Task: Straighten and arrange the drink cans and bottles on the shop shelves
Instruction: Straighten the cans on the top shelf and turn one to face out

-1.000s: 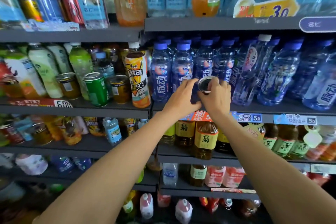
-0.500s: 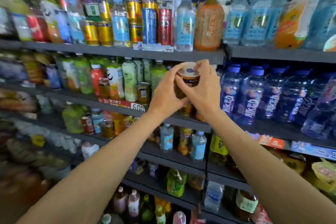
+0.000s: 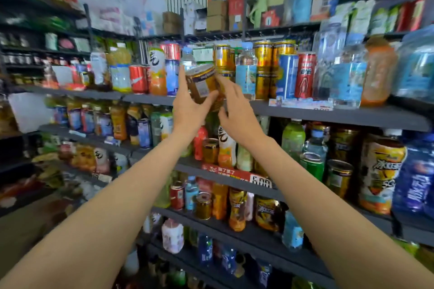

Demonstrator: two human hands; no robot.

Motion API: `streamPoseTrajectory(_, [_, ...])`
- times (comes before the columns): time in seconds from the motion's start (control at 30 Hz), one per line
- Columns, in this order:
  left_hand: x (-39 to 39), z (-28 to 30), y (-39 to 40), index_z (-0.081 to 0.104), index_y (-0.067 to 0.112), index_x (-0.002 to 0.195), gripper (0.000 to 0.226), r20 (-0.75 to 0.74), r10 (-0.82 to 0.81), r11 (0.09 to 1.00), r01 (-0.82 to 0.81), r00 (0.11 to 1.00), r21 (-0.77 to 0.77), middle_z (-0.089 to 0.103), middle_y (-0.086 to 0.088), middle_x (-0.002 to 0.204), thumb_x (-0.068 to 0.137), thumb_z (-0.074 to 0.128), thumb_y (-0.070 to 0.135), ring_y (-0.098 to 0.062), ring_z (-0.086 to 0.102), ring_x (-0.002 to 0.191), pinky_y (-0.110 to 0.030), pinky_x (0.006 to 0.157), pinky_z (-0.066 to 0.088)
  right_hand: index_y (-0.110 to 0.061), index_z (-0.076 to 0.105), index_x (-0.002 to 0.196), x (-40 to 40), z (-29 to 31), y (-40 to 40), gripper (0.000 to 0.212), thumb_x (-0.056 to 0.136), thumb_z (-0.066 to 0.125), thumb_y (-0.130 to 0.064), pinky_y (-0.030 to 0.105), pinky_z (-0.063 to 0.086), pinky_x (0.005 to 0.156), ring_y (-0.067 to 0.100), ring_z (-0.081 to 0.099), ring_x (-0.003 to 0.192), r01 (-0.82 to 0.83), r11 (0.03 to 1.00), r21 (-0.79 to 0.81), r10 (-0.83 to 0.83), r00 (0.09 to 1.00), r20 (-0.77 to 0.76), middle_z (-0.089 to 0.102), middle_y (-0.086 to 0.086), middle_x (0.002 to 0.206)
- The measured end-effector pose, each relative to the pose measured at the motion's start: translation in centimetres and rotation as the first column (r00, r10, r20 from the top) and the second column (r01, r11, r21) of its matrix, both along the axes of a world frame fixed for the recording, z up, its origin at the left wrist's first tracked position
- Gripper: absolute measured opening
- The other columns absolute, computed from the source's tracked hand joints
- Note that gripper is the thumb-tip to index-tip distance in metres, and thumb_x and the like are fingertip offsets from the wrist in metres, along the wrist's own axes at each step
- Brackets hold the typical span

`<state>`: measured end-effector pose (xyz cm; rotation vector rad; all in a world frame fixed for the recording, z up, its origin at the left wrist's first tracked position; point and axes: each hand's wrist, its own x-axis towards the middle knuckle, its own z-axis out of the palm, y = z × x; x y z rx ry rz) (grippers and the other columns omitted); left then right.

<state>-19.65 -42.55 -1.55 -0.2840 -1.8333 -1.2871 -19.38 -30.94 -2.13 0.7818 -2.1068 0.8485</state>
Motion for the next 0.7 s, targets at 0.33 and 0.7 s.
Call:
streamPoseTrajectory(0.33, [-10.3,4.7,-3.6,0.034,0.013,0.135,0.072,0.016,0.030,0.999,-0.031,0.999,0.027,0.056,0.000,0.115,0.078,0.072,0.035,-0.016,0.057,0.107,-0.028,0.088,0.049,-0.022,0.017,0.149,-9.6,4.8,-3.4,0.070,0.090,0.043,0.005,0.008,0.037,0.078,0.019,0.051,0.108,-0.003,1.000,0.005,0.003,0.993,0.115,0.042,0.009,0.138])
streamPoseTrajectory(0.7, [-19.9,10.2,-5.7,0.046,0.014,0.126,0.057,0.077,-0.032,0.994,0.039,0.997,-0.100,0.059,-0.004,0.121,0.079,0.071,0.033,-0.021,0.055,0.112,-0.039,0.098,0.045,-0.023,0.022,0.148,-17.2,9.7,-6.3,0.069,0.089,0.038,0.010,0.010,0.040,0.053,0.017,0.053,0.105,0.029,0.976,-0.214,0.028,0.965,0.260,0.043,0.008,0.141])
